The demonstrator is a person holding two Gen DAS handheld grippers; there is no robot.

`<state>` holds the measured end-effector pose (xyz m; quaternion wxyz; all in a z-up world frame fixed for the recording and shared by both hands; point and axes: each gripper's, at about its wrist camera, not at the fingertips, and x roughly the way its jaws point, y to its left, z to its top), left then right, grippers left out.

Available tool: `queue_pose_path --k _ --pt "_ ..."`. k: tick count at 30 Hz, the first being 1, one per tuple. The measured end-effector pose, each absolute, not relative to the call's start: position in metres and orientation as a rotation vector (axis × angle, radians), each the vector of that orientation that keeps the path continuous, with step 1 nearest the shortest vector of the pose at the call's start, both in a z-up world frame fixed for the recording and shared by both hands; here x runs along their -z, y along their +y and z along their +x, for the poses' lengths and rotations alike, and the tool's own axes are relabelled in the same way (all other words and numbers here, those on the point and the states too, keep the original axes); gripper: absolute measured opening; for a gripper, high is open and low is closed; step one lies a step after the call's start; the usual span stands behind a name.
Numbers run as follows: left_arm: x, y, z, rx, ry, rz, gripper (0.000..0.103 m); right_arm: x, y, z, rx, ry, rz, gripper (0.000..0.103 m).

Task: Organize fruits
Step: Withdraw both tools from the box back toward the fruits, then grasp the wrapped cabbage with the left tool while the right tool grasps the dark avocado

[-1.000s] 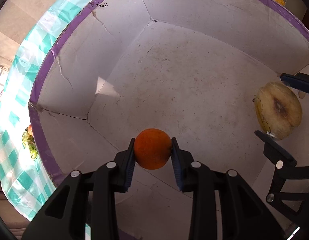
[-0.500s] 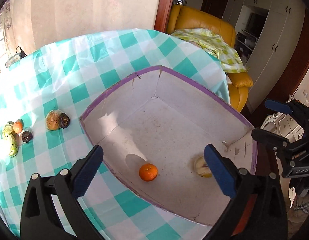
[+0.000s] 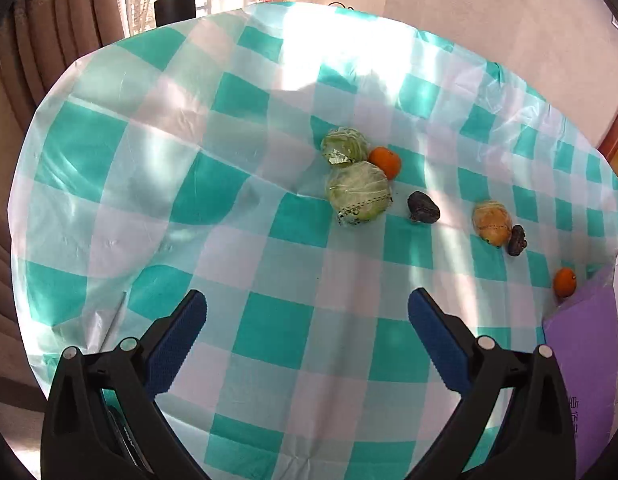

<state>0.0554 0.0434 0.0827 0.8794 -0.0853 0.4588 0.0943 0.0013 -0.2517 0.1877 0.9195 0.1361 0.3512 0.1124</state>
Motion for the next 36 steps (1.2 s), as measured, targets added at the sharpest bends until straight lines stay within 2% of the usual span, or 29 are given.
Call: queue_pose_path --k 4,9,12,13,15,21,26,27,28,29,33,36 --pt "-0.052 0.069 0.052 -0.267 0.921 -0.232 0.101 -0.123 -0.194 0.035 -0.106 0.733 0.1 0.088" --pt "-0.027 0.058 0.053 -0.236 0.895 -0.227 0.101 -0.057 -0.173 0.076 -0.022 0.823 -0.088 0.086" --pt "-0.017 0.049 0.062 -0.193 0.902 -0.216 0.101 -0.042 -0.178 0.102 0.003 0.852 -0.11 0.086" --pt "-0.015 0.045 0.065 -0.187 0.899 -0.206 0.101 -0.038 -0.182 0.11 0.003 0.863 -0.089 0.079" --pt "-0.013 0.041 0.069 -0.184 0.885 -0.184 0.101 -0.03 -0.182 0.125 -0.021 0.887 -0.085 0.076" --pt "-0.007 0.048 0.087 -0.166 0.883 -0.187 0.101 -0.012 -0.194 0.159 -0.031 0.905 -0.047 0.077" --pt "-0.004 0.046 0.115 -0.13 0.91 -0.191 0.1 -0.009 -0.201 0.176 -0.068 0.918 -0.016 0.084" --pt "-0.004 0.044 0.12 -0.118 0.909 -0.182 0.1 -0.009 -0.201 0.174 -0.074 0.91 -0.016 0.079" --pt "-0.005 0.042 0.125 -0.106 0.908 -0.177 0.1 -0.01 -0.2 0.171 -0.083 0.896 -0.02 0.067" --pt "-0.005 0.04 0.129 -0.099 0.909 -0.176 0.1 -0.01 -0.2 0.169 -0.086 0.886 -0.023 0.063" --pt "-0.004 0.04 0.143 -0.085 0.906 -0.177 0.099 -0.01 -0.203 0.157 -0.149 0.867 0.03 0.033" --pt "-0.005 0.039 0.148 -0.053 0.895 -0.176 0.094 -0.01 -0.207 0.15 -0.205 0.863 0.1 0.033"
